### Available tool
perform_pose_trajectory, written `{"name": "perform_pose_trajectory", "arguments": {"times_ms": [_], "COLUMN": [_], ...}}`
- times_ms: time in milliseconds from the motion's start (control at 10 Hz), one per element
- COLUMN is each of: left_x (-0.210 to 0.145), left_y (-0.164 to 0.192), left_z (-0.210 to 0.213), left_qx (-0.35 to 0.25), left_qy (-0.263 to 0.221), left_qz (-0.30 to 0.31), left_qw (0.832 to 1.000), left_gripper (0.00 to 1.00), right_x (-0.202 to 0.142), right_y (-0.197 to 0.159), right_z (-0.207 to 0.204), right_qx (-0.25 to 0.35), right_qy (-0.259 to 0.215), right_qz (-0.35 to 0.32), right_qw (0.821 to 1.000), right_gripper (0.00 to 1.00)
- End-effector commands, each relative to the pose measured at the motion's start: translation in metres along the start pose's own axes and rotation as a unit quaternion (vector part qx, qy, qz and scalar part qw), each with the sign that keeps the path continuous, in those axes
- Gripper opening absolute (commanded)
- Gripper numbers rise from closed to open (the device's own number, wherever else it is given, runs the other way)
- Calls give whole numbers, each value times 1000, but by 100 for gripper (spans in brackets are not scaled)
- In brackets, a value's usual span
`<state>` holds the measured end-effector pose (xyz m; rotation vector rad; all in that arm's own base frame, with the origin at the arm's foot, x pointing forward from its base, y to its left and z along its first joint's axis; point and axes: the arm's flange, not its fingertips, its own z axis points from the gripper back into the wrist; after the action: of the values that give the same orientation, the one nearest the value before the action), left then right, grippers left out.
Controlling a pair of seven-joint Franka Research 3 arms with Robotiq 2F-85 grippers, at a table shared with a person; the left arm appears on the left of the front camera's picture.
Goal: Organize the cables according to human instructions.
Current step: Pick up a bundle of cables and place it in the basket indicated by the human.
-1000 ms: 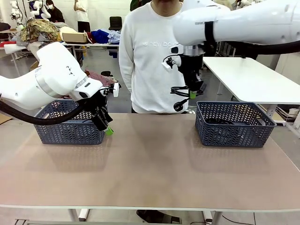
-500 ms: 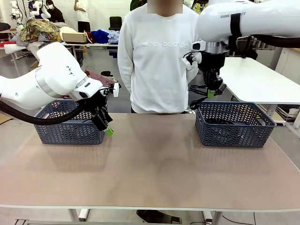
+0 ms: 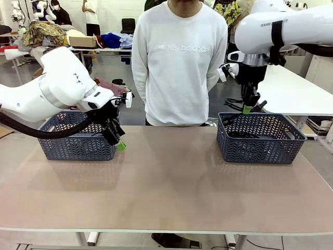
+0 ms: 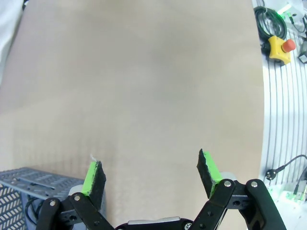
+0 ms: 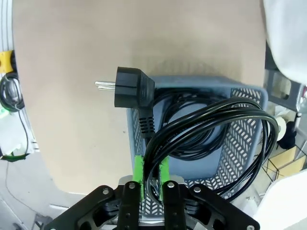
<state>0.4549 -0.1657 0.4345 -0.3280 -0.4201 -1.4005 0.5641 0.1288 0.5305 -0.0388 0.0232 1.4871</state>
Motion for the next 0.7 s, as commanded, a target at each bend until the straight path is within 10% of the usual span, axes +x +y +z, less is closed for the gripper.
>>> {"name": "perform_pose_trajectory", "arguments": {"times_ms": [0, 600], "left_x": [0, 0], "left_y": [1, 1], "left_z": [1, 1], "left_qx": [0, 0], "left_qy": [0, 0], "left_qz": [1, 1], "left_qw": [1000, 1000], "left_gripper": [100, 100], "right_x": [-15, -57], "right_y": [12, -16], "right_z": [-8, -35], "right_qx": [-22, -43], "right_qy": [-10, -22], "right_qz": [-35, -109], "right_qw": [999, 993], "right_gripper": [0, 0]}}
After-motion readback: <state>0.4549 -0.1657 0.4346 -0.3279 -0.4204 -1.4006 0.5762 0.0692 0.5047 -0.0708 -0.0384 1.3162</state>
